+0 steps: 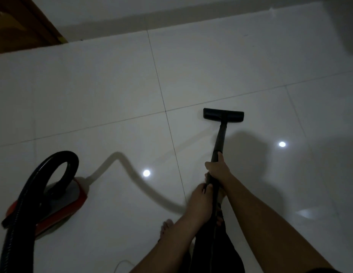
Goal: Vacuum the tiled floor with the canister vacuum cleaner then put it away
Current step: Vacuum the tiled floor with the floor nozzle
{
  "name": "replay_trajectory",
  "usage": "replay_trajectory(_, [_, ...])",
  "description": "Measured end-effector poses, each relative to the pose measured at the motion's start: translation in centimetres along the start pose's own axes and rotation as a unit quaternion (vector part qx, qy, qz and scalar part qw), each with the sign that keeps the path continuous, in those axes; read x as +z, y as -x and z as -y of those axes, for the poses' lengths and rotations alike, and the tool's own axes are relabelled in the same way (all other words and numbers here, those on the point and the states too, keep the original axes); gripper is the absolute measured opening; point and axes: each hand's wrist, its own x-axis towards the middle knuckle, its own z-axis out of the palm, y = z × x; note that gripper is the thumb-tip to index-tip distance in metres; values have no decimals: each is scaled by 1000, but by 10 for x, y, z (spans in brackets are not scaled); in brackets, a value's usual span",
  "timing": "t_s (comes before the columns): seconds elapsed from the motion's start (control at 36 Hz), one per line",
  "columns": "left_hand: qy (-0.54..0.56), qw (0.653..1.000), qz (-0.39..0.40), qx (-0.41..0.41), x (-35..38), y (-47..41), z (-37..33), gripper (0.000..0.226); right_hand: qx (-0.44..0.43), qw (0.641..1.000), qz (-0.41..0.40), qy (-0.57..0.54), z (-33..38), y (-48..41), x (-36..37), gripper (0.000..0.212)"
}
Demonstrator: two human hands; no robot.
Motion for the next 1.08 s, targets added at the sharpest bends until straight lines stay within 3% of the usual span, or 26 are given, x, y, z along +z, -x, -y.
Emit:
replay_trajectory(0.19, [-1,1000,8,-8,-9,26,31,26,5,1000,14,16,-31,26,17,78])
replay_trajectory(0.42, [15,999,2,-32,1,21,18,22,5,1000,21,-15,-29,9,7,79])
replay_trajectory(0.72, [-2,999,29,-15,46,-32,-65,28,-7,1000,17,-17,36,-42,-68,77])
replay_trajectory(1.08, [4,1000,5,11,92,-111,-196,34,-39,999,24,-16,159,-119,-157,78])
